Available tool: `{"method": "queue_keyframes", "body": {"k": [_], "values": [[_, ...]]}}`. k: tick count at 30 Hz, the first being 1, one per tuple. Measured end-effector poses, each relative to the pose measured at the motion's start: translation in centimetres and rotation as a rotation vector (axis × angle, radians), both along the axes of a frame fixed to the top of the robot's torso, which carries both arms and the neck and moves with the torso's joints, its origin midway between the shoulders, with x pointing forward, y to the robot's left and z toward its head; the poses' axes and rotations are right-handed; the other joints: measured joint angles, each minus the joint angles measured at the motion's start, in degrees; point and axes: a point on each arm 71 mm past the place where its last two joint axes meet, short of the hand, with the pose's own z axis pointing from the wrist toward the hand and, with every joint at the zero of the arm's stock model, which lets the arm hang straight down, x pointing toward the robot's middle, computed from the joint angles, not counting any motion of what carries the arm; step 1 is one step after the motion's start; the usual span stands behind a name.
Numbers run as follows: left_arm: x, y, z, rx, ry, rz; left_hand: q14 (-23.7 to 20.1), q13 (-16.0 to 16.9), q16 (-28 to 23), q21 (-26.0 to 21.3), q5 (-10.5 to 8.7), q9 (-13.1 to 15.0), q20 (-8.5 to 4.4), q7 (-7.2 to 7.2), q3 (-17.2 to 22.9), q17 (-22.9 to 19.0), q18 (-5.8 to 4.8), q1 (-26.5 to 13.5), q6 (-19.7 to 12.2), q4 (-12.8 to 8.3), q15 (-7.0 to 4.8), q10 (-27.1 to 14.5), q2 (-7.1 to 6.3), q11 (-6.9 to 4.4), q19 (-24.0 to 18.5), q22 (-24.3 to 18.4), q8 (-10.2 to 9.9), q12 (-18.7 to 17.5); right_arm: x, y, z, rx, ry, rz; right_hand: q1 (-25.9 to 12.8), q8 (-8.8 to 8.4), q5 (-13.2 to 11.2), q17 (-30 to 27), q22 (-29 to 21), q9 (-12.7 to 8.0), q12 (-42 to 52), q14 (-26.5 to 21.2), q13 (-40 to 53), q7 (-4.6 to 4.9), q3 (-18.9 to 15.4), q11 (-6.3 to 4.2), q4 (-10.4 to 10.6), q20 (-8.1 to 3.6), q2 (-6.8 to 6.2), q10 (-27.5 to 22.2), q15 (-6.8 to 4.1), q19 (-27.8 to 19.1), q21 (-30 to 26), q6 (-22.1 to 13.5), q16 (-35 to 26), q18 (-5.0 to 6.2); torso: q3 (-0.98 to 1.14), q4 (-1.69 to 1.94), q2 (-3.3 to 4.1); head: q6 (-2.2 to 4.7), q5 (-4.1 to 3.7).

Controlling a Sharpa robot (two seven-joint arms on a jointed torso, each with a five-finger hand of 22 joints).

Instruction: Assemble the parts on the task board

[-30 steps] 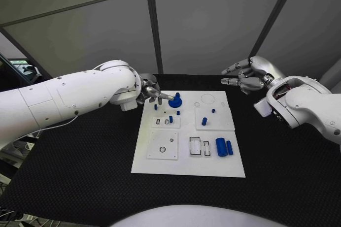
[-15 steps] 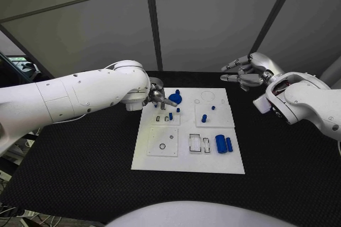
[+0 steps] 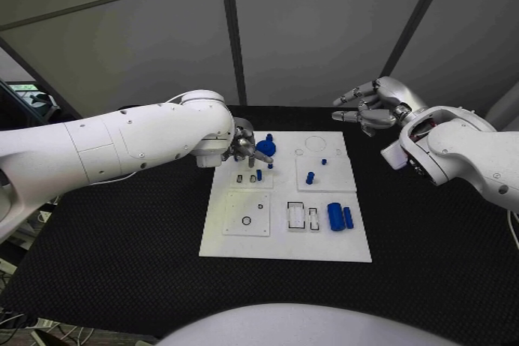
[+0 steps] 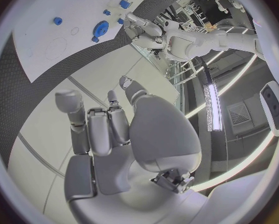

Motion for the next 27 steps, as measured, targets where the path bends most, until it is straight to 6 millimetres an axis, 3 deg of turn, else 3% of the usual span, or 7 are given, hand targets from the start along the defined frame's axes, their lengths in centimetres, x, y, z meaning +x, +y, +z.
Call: {"method": "queue_keyframes", "body": {"k": [12,14,19,20,27], "values": [[0.2,-0.2,-0.8,0.019,0.022,-0.001,0.0,-0.7,-0.6,-0.5,0.0,0.7,0.2,0.34,0.7,0.0,-0.01,1.0,-0.8,-0.6,0.0,-0.9,0.67,0.11,-0.6,-0.8,0.0,-0.9,0.0,0.2,0.0,-0.002,0.002,0.003,0.0,0.0,0.7,0.0,-1.4,-0.1,-0.9,0.0,0.0,0.01,0.0,0.0,0.0,-0.01,0.0,-0.8,0.0,-0.8,-0.9,-0.4,-0.9,0.01,-0.02,0.0,0.01,-0.49,-0.16],[0.3,-0.1,-0.8,0.021,0.025,0.002,0.0,-0.7,-0.6,-0.5,0.0,0.8,0.2,0.41,0.8,0.0,-0.01,1.4,-0.8,-0.8,0.0,-0.9,0.61,0.11,-0.6,-0.8,0.0,-0.9,0.0,0.2,0.0,-0.002,0.002,0.003,0.0,0.0,0.7,0.0,-1.6,-0.2,-0.9,0.0,0.0,0.01,0.0,0.0,0.0,-0.01,0.0,-0.8,0.0,-0.8,-0.9,-0.4,-0.9,0.93,-0.02,0.02,0.01,-0.57,-0.21],[0.4,0.0,-1.0,0.026,0.032,0.004,0.0,-0.9,-0.6,-0.5,0.0,0.9,0.0,0.2,1.0,0.0,0.12,1.4,-1.0,-1.0,0.0,-0.9,0.61,0.11,-0.8,-1.0,0.0,-0.9,0.0,0.3,0.0,-0.002,0.003,0.003,0.0,0.0,0.9,0.0,-2.0,-0.2,-1.1,0.0,0.0,0.21,0.0,0.2,0.0,-0.02,0.0,-1.0,0.0,-1.2,-1.3,-0.6,-1.2,0.92,0.01,0.07,-0.04,-0.72,-0.27],[0.4,0.0,-1.0,0.027,0.033,0.004,0.0,-0.9,-0.8,-0.7,0.0,0.9,0.0,0.2,1.0,0.0,2.39,1.6,-1.0,-1.0,0.0,-1.0,0.85,0.22,-0.8,-1.0,0.0,-0.9,0.0,0.3,0.0,-0.002,0.003,0.004,0.0,0.0,0.9,0.0,-2.0,-0.2,-1.1,0.0,0.0,0.21,0.0,0.2,0.0,-0.02,0.0,-1.0,0.0,-1.2,-1.3,-0.6,-1.2,0.92,0.01,0.07,-0.04,-0.73,-0.27],[0.4,-0.1,-1.2,0.032,0.045,-0.003,0.0,-1.2,-0.8,-1.1,0.0,1.1,0.2,0.41,1.5,0.0,2.57,1.9,-1.2,-1.2,0.0,-1.3,1.13,0.12,-1.0,-1.3,0.0,-1.2,0.1,0.4,-0.1,-0.003,0.005,0.004,0.0,0.0,0.9,0.0,-2.1,-0.2,-1.3,0.0,0.0,0.04,0.0,0.2,0.0,-0.02,0.0,-1.0,0.0,-1.2,-1.3,-0.8,-1.2,0.92,0.02,0.07,-0.04,-0.94,-0.32]]}}
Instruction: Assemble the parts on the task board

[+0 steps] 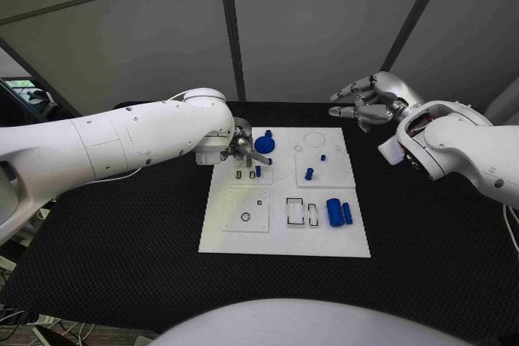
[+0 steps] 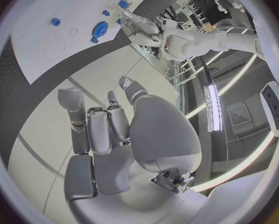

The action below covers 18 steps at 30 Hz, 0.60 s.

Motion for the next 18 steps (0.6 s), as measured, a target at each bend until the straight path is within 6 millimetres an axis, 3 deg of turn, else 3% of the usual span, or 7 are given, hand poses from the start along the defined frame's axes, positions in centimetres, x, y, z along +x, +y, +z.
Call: {"method": "queue_keyframes", "body": {"k": [1,2,4,5,6,7,18], "values": [[0.01,-0.02,-0.02,0.001,0.002,-0.001,0.0,-0.1,-0.2,-0.1,0.0,0.0,0.0,0.1,0.0,0.0,-0.95,0.2,-0.1,0.0,0.0,-0.2,-0.21,0.19,0.0,-0.1,0.0,-0.2,0.0,0.01,0.0,0.0,0.0,0.0,0.0,0.0,0.0,0.0,0.0,0.0,0.0,0.0,0.0,0.0,0.0,0.0,0.0,0.0,0.0,0.0,0.0,0.0,0.0,0.0,0.0,0.0,0.0,0.0,0.0,-0.03,-0.01],[0.0,-0.05,-0.04,0.002,0.004,-0.002,0.0,-0.1,-0.2,-0.1,0.0,0.1,0.2,0.2,0.1,0.0,-3.47,0.2,-0.2,-0.1,0.0,-0.2,-0.21,0.19,-0.2,-0.2,0.0,-0.3,0.0,0.02,0.0,0.0,0.0,0.0,0.0,0.0,0.0,0.0,0.0,0.0,0.0,0.0,0.0,0.0,0.0,0.0,0.0,0.0,0.0,0.0,0.0,0.0,0.0,0.0,0.0,0.0,0.0,0.0,0.01,-0.04,-0.03],[-0.01,-0.17,-0.12,0.004,0.009,-0.006,0.0,-0.1,-0.2,-0.1,0.0,0.1,0.21,0.2,0.2,0.0,-3.43,0.2,-0.2,-0.2,0.0,-0.2,-0.21,0.19,-0.2,-0.2,0.0,-0.3,0.0,0.05,-0.01,0.0,0.001,0.001,0.0,0.0,0.0,0.0,0.0,0.0,0.0,0.0,0.0,0.0,0.0,0.0,0.0,0.0,0.0,0.0,0.0,0.0,0.0,0.0,0.0,-0.01,0.0,0.01,0.01,-0.1,-0.06],[-0.02,-0.26,-0.16,0.004,0.011,-0.008,0.0,-0.1,-0.2,-0.1,0.0,0.1,0.21,0.2,0.2,0.0,-2.8,0.2,-0.2,-0.2,0.0,-0.2,-0.21,0.19,-0.2,-0.2,0.0,-0.3,0.0,0.06,-0.01,0.0,0.001,0.001,0.0,0.0,0.0,0.0,0.0,0.0,0.0,0.0,0.0,0.0,0.0,0.0,0.0,0.0,0.0,0.0,0.0,0.0,0.0,0.0,0.0,-0.01,0.0,0.02,0.01,-0.14,-0.07],[-0.04,-0.35,-0.19,0.005,0.013,-0.011,0.0,-0.1,-0.2,-0.1,0.0,0.1,0.21,0.2,0.2,0.0,0.1,0.2,-0.2,-0.2,0.0,-0.2,-0.21,0.19,-0.2,-0.2,0.0,-0.3,0.0,0.07,-0.01,-0.001,0.001,0.001,0.0,0.0,0.0,0.0,0.0,0.0,0.0,0.0,0.0,0.0,0.0,0.0,0.0,0.0,0.0,0.0,0.0,0.0,0.0,0.0,0.0,-0.01,0.0,0.03,0.01,-0.15,-0.07],[-0.07,-0.46,-0.24,0.006,0.016,-0.014,0.0,-0.1,-0.2,-0.1,0.0,0.1,0.21,0.2,0.2,0.0,0.52,0.2,-0.2,-0.2,0.0,-0.2,-0.21,0.19,-0.2,-0.2,0.0,-0.3,0.01,0.08,-0.01,-0.001,0.001,0.001,0.0,0.0,0.0,0.0,0.0,0.0,0.0,0.0,0.0,0.0,0.0,0.0,0.0,0.0,0.0,0.0,0.0,0.0,0.0,0.0,0.0,0.0,0.0,0.05,0.01,-0.19,-0.07],[-0.25,-0.72,-0.68,0.015,0.037,-0.028,0.0,-0.1,-0.2,-0.1,0.0,0.2,0.0,0.0,0.4,0.0,0.46,0.4,-0.4,-0.4,0.0,-0.2,0.01,0.19,-0.4,-0.2,0.0,-0.3,-0.07,0.26,-0.02,-0.005,0.002,0.006,0.0,0.0,0.0,0.0,-0.1,0.0,0.0,0.0,0.0,0.0,0.0,0.0,0.0,0.0,0.0,0.0,0.0,0.0,-0.2,0.0,0.0,-0.01,0.02,0.06,-0.02,-0.34,0.14]]}}
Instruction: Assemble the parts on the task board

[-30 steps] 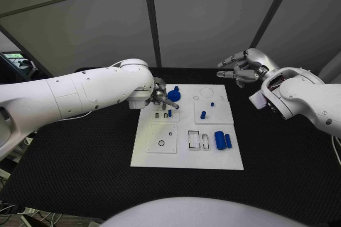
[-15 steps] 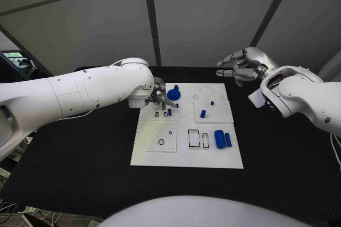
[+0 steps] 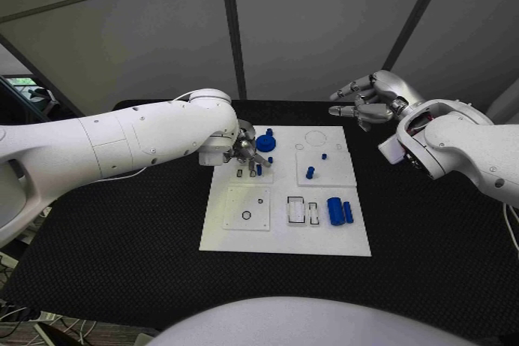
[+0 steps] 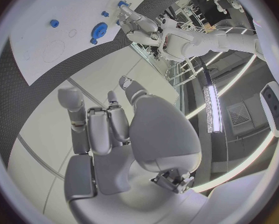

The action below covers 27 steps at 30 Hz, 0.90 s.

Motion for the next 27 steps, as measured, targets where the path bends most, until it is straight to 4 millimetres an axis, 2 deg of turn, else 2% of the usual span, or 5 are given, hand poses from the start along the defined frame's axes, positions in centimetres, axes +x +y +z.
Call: {"method": "queue_keyframes", "body": {"k": [6,23,24,27], "values": [[-0.07,-0.11,-0.05,0.001,0.005,-0.005,0.0,0.0,0.0,0.0,0.0,0.1,0.0,0.0,0.2,0.0,0.01,0.2,0.0,-0.2,0.0,0.0,-0.21,0.0,0.0,0.0,0.0,0.0,0.0,0.13,-0.02,-0.003,0.001,0.002,0.0,0.0,0.0,0.0,0.0,0.0,0.0,0.0,0.0,0.0,0.0,0.0,0.0,0.0,0.0,0.0,0.0,0.0,0.0,0.0,0.0,-0.01,0.01,0.01,-0.01,-0.05,-0.03],[-0.17,-0.26,-0.11,-0.015,0.017,0.0,0.0,0.0,0.0,0.0,0.0,0.9,0.21,0.21,3.6,0.0,-0.06,2.6,-0.2,-1.9,0.0,-0.2,1.34,0.21,-0.2,0.3,0.0,0.0,0.21,0.26,-0.12,-0.021,-0.001,0.004,0.0,0.22,0.0,0.0,-0.1,0.0,0.0,0.0,0.0,0.0,0.0,0.0,0.0,0.0,0.0,0.0,0.0,0.0,0.0,0.0,0.0,0.0,-0.02,0.02,0.02,-0.14,0.22],[-0.17,-0.27,-0.12,-0.016,0.017,0.0,0.0,0.0,0.0,0.0,0.0,1.0,0.21,0.2,3.9,0.0,-3.92,3.0,-0.2,-2.2,0.0,-0.2,1.53,0.21,-0.2,0.4,0.0,0.0,0.22,0.28,-0.13,-0.022,0.0,0.004,0.0,0.22,0.0,0.0,-0.1,0.0,0.0,0.0,0.0,0.0,0.0,-0.01,0.0,0.0,0.0,0.0,0.0,0.0,0.0,0.0,0.0,-0.01,-0.02,0.02,0.02,-0.15,0.23],[-0.17,-0.28,-0.11,-0.019,0.017,0.002,0.0,0.0,0.0,0.0,0.0,1.1,0.21,0.19,4.9,0.0,-3.79,3.8,-0.2,-2.8,0.0,-0.4,1.68,0.01,-0.2,0.5,0.0,0.0,0.29,0.23,-0.16,-0.025,0.0,0.003,0.0,0.22,0.0,0.0,-0.5,-0.1,-0.3,0.0,0.0,0.0,0.0,-0.21,0.0,0.22,0.0,-0.2,0.0,-0.2,-0.4,0.0,-0.3,-0.01,-0.02,0.02,0.03,-0.23,0.23]]}}
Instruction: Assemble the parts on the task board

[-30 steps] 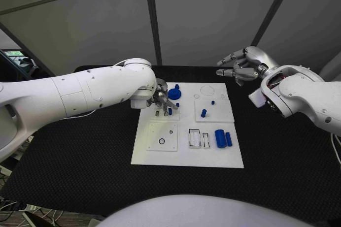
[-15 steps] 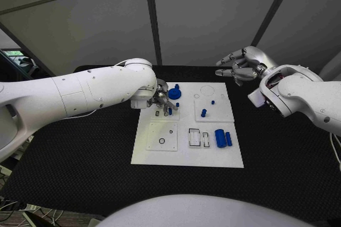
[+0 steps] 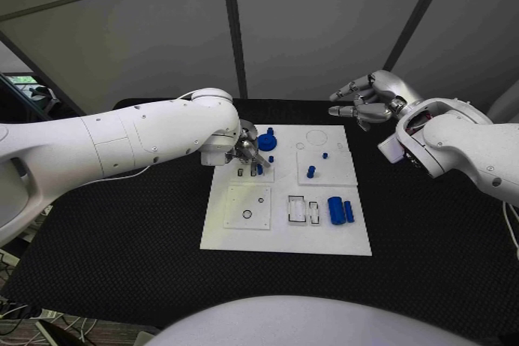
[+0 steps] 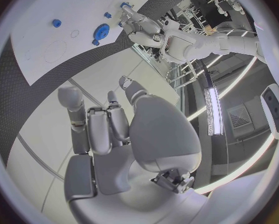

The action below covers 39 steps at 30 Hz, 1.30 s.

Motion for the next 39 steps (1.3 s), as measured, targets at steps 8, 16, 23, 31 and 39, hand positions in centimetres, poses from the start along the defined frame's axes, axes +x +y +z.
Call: {"method": "queue_keyframes", "body": {"k": [8,16,23,31,39], "values": [[0.0,0.0,0.0,-0.009,-0.005,0.006,0.0,0.0,-0.2,0.0,0.0,0.3,0.0,-0.19,1.9,0.0,3.79,1.0,-0.2,-1.3,0.0,0.0,-0.4,0.0,0.0,0.2,0.0,0.0,0.2,-0.3,-0.1,-0.016,-0.003,-0.007,0.0,0.0,0.0,0.0,0.0,0.0,0.0,0.0,0.0,0.0,0.0,0.0,0.0,0.0,0.0,0.0,0.0,0.0,0.0,0.0,0.0,0.0,0.0,-0.01,0.0,-0.14,0.04],[0.0,0.1,0.1,-0.016,-0.01,0.012,0.0,0.0,-0.2,0.0,0.0,0.4,0.0,-0.19,2.8,0.0,3.76,1.4,-0.2,-1.6,0.0,0.0,-0.4,-0.02,0.0,0.2,0.0,0.0,0.4,-0.3,-0.1,-0.036,-0.016,-0.007,0.0,0.0,0.0,0.0,-0.1,0.0,0.0,0.0,0.0,0.0,0.0,0.0,0.0,0.0,0.0,0.0,0.0,0.0,0.0,0.0,0.0,0.0,0.01,-0.02,0.0,-0.22,0.14],[0.0,0.3,0.1,-0.021,-0.011,0.016,0.0,-0.4,-0.2,0.0,-0.01,0.4,-0.21,-0.61,5.9,0.0,3.4,3.9,-0.6,-3.2,0.0,-0.5,0.71,-0.5,-0.2,0.3,-0.6,-0.6,0.5,-0.4,-0.1,-0.051,-0.027,-0.009,0.0,0.0,0.0,0.0,-0.1,0.0,0.0,0.0,0.0,0.0,0.2,0.01,0.2,0.0,0.0,0.0,0.0,0.0,0.0,0.0,0.0,0.0,0.01,-0.04,0.0,-0.31,0.23],[-0.1,0.5,0.2,-0.04,-0.007,0.023,0.0,-1.0,-0.2,-0.2,-0.29,0.2,-0.41,-0.99,11.2,0.0,0.78,8.7,-1.6,-5.0,-0.41,-1.3,0.58,-0.92,-0.4,0.6,-1.9,-2.0,0.7,-0.5,-0.2,-0.064,-0.034,-0.012,0.0,0.0,0.0,0.0,-0.1,0.0,0.0,0.0,0.0,0.0,0.2,0.0,0.2,0.0,0.0,0.0,0.0,0.0,0.0,0.0,0.0,-0.01,0.0,-0.05,-0.02,-0.45,0.25],[-0.6,1.0,0.1,-0.083,0.012,0.046,0.0,-1.2,-0.2,0.0,0.28,2.1,-0.39,-0.47,32.4,0.0,3.31,0.6,-1.7,-3.7,-0.41,-0.7,-8.42,-0.06,-0.4,2.1,-1.8,-2.3,0.9,-0.7,-0.2,-0.071,-0.037,-0.017,0.0,0.0,0.0,0.0,-0.1,0.0,0.0,0.0,0.0,0.0,0.2,0.01,0.2,0.0,0.0,0.0,0.0,0.0,0.0,0.0,0.0,0.0,0.03,-0.01,-0.03,-0.6,0.38]]}}
